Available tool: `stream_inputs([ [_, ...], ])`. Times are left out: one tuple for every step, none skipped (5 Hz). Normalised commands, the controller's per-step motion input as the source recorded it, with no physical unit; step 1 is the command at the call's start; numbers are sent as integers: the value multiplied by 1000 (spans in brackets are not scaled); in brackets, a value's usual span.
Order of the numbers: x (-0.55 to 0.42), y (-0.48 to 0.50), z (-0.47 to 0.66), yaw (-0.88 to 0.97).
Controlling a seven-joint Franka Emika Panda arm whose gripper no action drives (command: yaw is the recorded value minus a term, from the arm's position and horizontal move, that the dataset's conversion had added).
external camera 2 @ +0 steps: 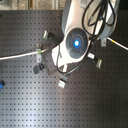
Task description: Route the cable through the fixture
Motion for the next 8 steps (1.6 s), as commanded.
stream_inputs([
  [-184,21,330,-246],
  [0,0,13,0],
  [-35,161,296,-60],
  [50,173,289,-31],
  [-14,-8,18,0],
  [0,4,236,3],
  [0,0,0,91],
  [63,36,-2,37],
])
